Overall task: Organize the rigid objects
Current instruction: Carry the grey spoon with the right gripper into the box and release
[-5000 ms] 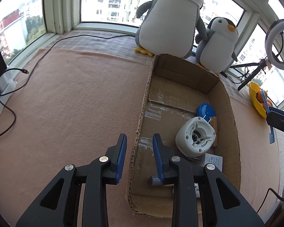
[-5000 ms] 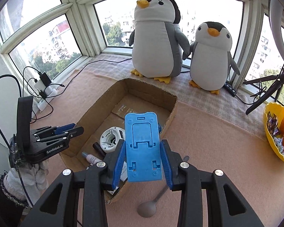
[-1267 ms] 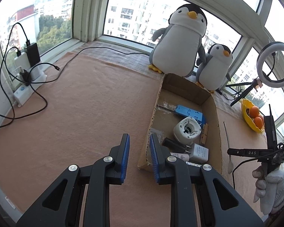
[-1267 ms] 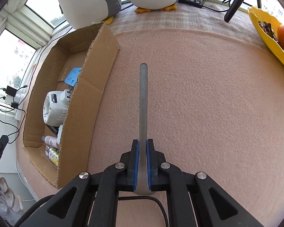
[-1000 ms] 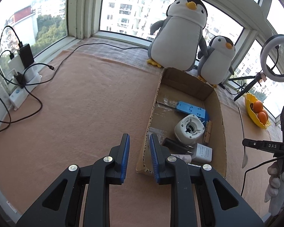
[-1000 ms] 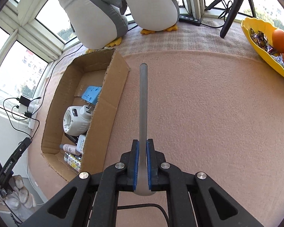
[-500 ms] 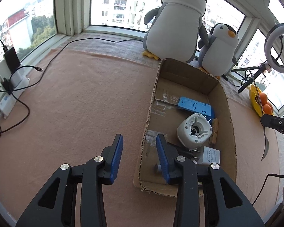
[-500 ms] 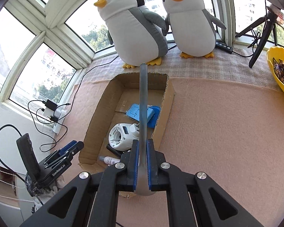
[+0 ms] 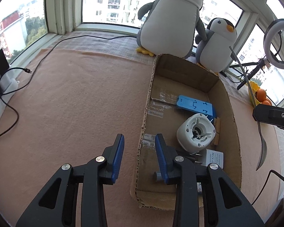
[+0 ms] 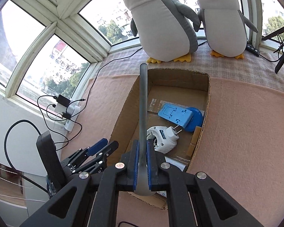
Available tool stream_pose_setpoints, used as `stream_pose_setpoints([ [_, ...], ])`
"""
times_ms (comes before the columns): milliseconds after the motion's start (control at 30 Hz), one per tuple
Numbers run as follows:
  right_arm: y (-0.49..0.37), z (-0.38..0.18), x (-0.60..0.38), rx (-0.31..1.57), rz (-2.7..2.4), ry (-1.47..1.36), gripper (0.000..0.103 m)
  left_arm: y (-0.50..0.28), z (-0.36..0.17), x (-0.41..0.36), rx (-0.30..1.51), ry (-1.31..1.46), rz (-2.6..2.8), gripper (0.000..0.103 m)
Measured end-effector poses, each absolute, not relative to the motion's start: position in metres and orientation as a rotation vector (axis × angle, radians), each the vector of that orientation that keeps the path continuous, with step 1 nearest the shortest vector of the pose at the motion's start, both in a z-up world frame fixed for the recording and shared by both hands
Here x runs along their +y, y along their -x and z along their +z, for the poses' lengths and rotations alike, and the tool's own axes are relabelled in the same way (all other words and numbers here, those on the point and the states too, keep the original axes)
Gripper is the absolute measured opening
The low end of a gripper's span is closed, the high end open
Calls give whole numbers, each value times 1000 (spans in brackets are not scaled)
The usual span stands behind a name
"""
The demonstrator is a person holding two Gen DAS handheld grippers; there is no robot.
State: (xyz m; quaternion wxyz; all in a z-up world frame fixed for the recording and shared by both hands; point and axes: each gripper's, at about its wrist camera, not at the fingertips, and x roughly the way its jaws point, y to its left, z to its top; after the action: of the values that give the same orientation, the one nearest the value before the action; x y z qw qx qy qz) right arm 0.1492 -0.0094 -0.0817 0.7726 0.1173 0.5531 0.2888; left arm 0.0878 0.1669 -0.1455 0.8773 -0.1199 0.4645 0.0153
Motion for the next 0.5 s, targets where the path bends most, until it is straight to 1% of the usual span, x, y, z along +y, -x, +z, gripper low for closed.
stream_pose_setpoints([
  [100,-151,-88,-1,1219,628,-260,7,-90,-150,168,973,255,21,18],
  [133,-152,-90,2,1226,628,-265,7,-90,-151,168,973,255,20,12],
  [267,-155,-97,13,1247,628,-273,7,-91,-154,170,970,263,9,8],
  [500,-165,-110,32,1276,621,-282,7,-91,-156,172,968,274,-5,7],
])
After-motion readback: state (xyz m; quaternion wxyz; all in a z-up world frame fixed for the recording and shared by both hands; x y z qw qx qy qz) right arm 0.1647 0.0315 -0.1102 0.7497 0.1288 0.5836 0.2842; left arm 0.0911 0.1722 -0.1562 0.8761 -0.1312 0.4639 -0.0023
